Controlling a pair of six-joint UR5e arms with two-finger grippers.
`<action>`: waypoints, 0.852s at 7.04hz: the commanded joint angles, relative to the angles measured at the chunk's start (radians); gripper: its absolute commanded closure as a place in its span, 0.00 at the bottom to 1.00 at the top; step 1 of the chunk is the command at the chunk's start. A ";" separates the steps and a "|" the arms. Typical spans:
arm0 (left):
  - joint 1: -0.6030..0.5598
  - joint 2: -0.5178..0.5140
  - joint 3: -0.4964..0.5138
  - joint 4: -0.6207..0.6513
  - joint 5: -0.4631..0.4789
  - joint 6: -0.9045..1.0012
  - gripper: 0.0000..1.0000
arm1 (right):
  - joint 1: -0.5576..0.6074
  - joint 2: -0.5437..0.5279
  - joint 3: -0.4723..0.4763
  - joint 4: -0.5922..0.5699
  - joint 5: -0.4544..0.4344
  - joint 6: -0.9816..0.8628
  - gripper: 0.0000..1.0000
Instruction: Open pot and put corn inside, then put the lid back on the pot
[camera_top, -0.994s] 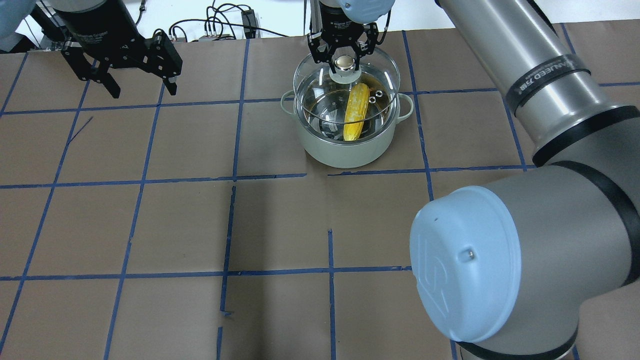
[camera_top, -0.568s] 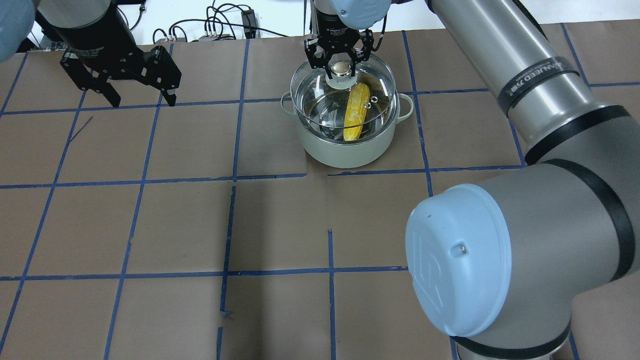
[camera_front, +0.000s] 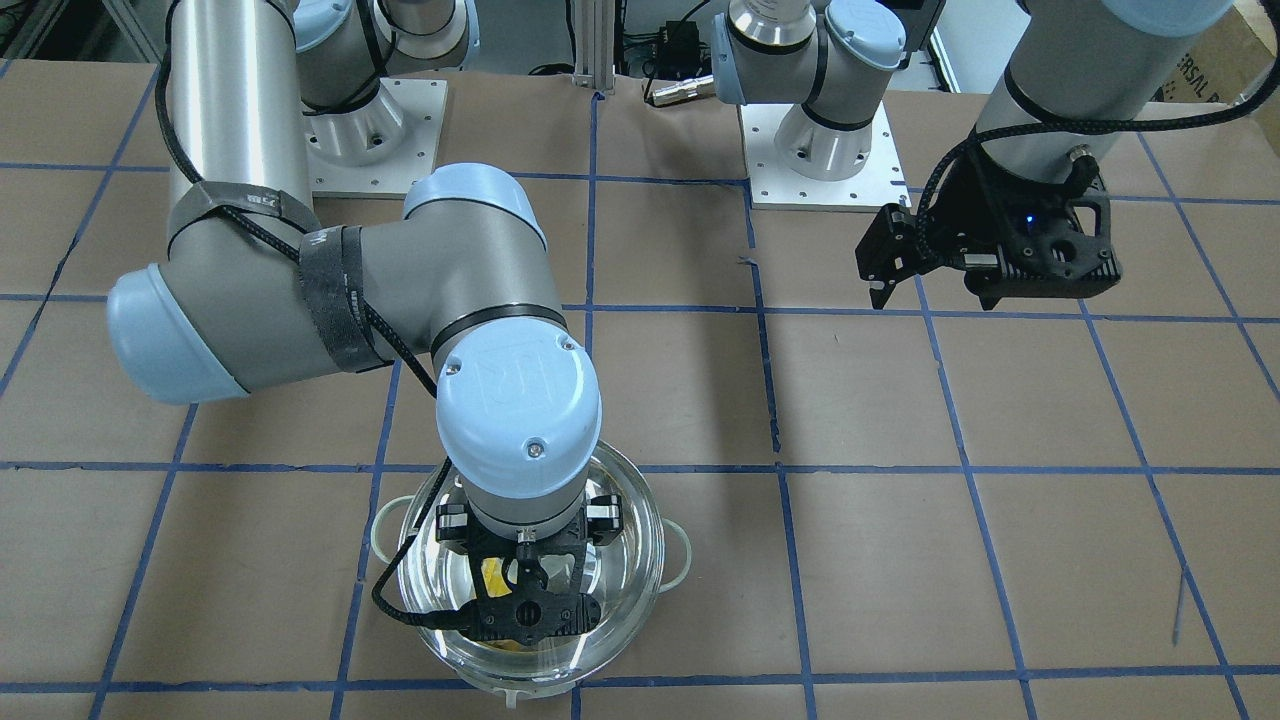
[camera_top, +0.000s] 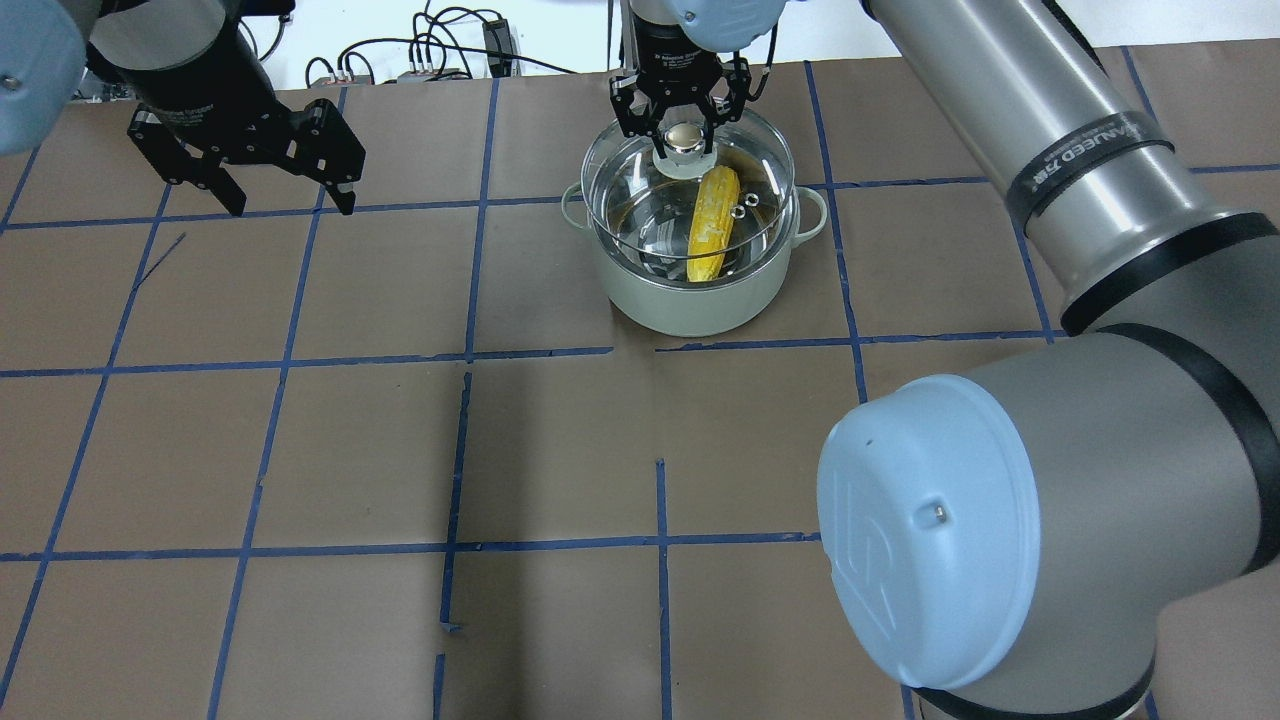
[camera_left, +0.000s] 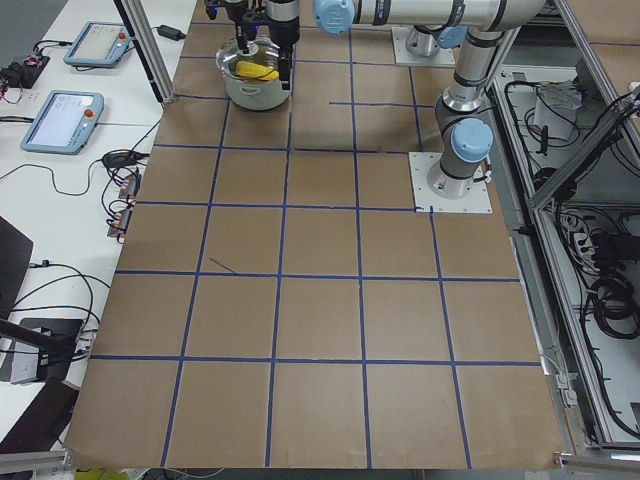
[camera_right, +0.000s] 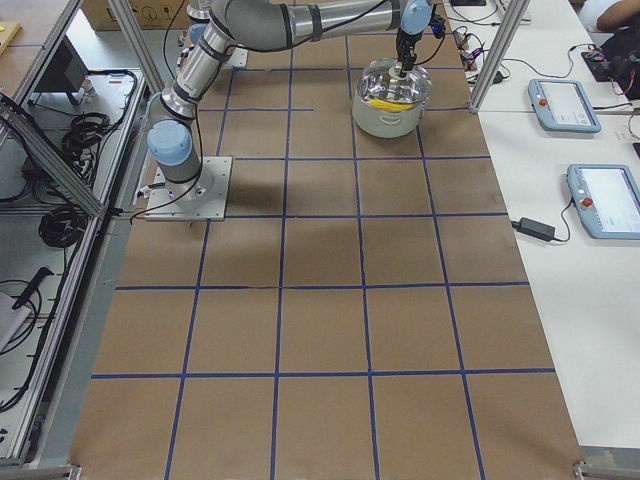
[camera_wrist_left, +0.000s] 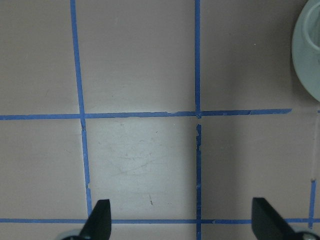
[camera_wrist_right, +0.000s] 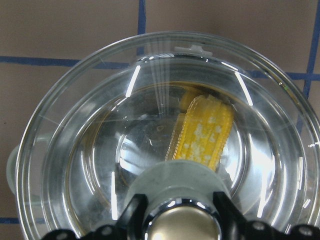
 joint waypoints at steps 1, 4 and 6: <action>0.000 0.000 -0.002 0.001 -0.001 -0.001 0.00 | -0.003 -0.031 0.050 0.003 0.004 -0.010 0.93; 0.001 0.000 -0.002 0.001 -0.002 0.000 0.00 | -0.006 -0.077 0.176 -0.100 0.004 -0.014 0.93; -0.001 0.000 -0.002 0.001 -0.002 -0.001 0.00 | -0.009 -0.077 0.156 -0.100 0.007 -0.009 0.93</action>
